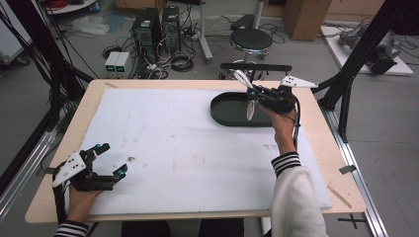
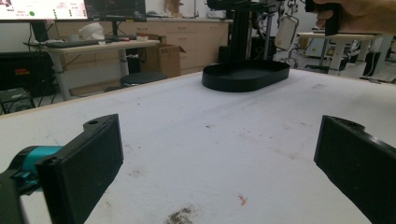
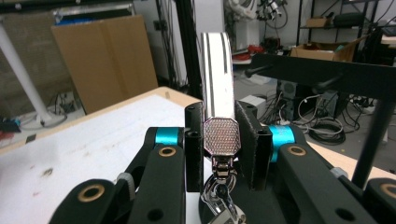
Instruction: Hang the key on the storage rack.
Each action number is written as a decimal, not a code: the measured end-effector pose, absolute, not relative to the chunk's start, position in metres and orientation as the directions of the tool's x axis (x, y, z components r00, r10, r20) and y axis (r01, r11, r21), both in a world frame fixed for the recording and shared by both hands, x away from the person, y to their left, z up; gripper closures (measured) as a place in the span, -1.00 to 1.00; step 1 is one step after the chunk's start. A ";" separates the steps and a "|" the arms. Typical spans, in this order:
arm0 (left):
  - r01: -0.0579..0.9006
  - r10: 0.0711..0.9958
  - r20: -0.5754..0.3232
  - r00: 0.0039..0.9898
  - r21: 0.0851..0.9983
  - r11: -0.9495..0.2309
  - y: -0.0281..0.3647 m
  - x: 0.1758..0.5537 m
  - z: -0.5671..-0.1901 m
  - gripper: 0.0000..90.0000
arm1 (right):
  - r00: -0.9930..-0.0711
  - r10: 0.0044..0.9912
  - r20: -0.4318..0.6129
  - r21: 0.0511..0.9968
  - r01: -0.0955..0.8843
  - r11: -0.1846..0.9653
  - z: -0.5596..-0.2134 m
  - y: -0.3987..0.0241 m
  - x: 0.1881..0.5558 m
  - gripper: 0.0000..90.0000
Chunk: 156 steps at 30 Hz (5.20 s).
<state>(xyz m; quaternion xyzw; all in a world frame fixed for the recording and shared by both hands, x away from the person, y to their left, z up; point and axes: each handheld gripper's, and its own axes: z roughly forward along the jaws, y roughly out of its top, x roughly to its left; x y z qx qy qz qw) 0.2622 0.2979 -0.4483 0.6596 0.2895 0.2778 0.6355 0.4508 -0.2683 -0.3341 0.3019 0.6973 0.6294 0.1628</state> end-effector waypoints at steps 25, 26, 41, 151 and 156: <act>0.002 0.750 -0.009 0.661 1.000 0.010 0.301 0.258 -0.453 -0.96 | -0.694 0.693 0.194 0.958 0.287 0.019 -0.346 -0.284 0.480 0.65; 0.004 0.750 -0.010 0.661 1.000 0.010 0.301 0.258 -0.453 -0.96 | -0.693 0.695 0.191 0.959 0.284 0.019 -0.346 -0.285 0.481 0.65; 0.001 0.749 -0.003 0.662 1.000 0.004 0.301 0.258 -0.453 -0.96 | -0.651 0.731 0.204 0.949 0.315 0.015 -0.357 -0.291 0.489 0.65; -0.007 0.752 -0.002 0.660 1.000 0.008 0.301 0.257 -0.453 -0.96 | -0.607 0.793 0.056 0.997 0.069 -0.018 -0.451 -0.303 0.298 -0.99; -0.008 0.752 0.001 0.659 1.000 0.006 0.301 0.257 -0.453 -0.96 | -0.611 0.791 0.034 0.997 0.071 0.012 -0.452 -0.300 0.298 -0.99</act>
